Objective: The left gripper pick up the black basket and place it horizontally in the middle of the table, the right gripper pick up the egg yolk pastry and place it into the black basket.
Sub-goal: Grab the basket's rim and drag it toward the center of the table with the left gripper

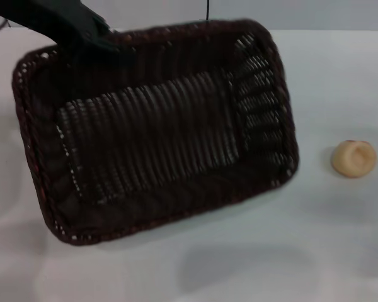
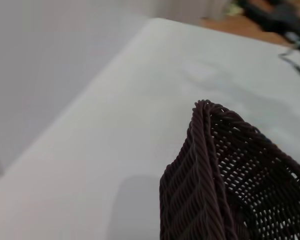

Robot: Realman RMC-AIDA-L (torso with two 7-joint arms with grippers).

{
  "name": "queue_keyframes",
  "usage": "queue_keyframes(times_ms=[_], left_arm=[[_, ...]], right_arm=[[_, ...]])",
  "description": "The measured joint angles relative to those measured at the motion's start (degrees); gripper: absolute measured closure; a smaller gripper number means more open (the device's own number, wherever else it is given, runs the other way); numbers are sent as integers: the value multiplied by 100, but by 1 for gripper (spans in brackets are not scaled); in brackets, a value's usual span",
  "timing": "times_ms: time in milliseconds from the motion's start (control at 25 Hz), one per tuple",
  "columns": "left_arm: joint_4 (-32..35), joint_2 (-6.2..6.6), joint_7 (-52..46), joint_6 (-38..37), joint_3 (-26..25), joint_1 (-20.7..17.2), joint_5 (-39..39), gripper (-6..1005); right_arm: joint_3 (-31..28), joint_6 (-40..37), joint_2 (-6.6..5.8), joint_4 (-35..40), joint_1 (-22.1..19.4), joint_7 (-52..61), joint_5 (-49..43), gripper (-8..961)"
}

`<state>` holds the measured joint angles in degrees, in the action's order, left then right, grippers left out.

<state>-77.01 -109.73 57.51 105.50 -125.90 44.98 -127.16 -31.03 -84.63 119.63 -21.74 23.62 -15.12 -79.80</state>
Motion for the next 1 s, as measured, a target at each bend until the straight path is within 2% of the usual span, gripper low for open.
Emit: queue_keyframes(times_ms=[160,200,360,400,640,800,880,1000], left_arm=[[259,-10,122,117,0,124,94,776],[555,-29,274,221,15,294,184,775],[809,-93,479,207,46,460,177,773],[907,-141,628,79,59,539,137,772],[1122,-212,914,-392,199,768,43,768],[1255,-371,1155,-987,540,944,-377,765],[1459,-399,1261,-1154,549,1070,-489,764],[1770,-373,1380,-1455,521,1259,-585,762]], right_arm=[[0,0,0,-24,-5,0,1,129],[0,0,-1,-37,-6,0,1,129],[0,0,-1,-48,-12,0,1,130],[0,0,-1,-52,-18,0,1,130],[0,-2,-1,-60,-24,0,1,130],[5,-8,-1,-59,-28,0,1,130],[9,-9,-1,-59,-33,0,1,130],[19,-10,-1,-54,-65,0,-3,130]])
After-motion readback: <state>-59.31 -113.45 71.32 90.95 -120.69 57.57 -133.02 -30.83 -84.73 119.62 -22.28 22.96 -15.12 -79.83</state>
